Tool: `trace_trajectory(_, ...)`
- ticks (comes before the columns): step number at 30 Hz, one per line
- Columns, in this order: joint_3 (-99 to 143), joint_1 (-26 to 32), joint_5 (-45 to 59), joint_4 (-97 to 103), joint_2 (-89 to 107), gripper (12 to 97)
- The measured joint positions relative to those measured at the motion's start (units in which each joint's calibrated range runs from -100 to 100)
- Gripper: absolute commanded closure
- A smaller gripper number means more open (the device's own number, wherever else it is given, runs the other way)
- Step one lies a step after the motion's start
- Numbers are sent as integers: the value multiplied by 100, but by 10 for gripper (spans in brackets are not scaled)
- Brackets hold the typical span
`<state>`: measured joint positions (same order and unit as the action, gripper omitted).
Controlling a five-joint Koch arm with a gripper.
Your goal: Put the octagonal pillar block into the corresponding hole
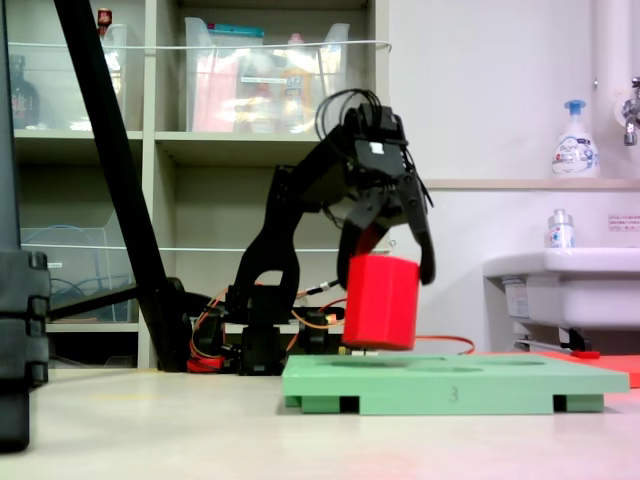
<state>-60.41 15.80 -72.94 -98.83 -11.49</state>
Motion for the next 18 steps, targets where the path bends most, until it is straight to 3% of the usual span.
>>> trace_trajectory(18,-20,147,-181,666,-575,705)
